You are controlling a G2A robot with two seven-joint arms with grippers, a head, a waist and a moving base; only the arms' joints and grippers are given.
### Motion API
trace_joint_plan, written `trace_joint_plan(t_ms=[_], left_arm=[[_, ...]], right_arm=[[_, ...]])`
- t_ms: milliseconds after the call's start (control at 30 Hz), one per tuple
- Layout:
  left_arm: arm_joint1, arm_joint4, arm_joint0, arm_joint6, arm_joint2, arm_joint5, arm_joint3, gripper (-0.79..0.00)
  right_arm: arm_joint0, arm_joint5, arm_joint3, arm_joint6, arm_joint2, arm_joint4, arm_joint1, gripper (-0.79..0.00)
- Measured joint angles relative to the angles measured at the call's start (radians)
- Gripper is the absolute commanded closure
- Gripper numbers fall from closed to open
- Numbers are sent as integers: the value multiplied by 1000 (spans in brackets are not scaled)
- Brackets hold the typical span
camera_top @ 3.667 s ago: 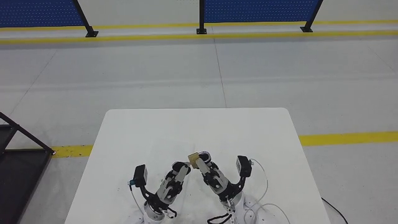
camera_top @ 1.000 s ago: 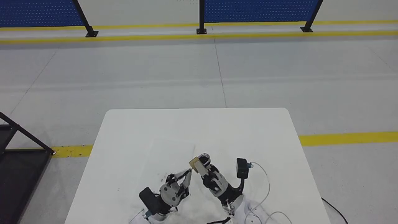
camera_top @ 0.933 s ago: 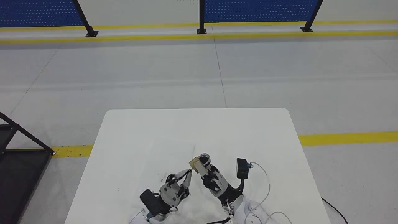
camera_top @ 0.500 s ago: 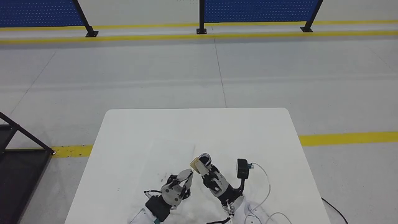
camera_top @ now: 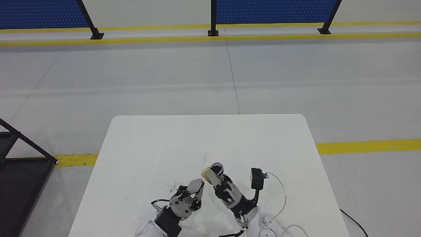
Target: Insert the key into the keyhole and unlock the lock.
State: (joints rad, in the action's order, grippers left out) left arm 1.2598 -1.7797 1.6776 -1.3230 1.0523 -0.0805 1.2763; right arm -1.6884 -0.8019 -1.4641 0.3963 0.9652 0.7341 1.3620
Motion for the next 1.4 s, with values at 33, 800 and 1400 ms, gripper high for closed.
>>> trace_joint_plan(t_ms=[33, 800, 1400], left_arm=[[0, 13, 1, -3, -1, 12, 2, -785], [-106, 413, 294, 340, 362, 637, 250, -785], [-123, 516, 396, 461, 477, 653, 287, -785]], right_arm=[[0, 0, 0, 1, 0, 0, 0, 0], [169, 315, 146, -381, -123, -107, 33, 0], [341, 644, 283, -569, -301, -61, 107, -785]])
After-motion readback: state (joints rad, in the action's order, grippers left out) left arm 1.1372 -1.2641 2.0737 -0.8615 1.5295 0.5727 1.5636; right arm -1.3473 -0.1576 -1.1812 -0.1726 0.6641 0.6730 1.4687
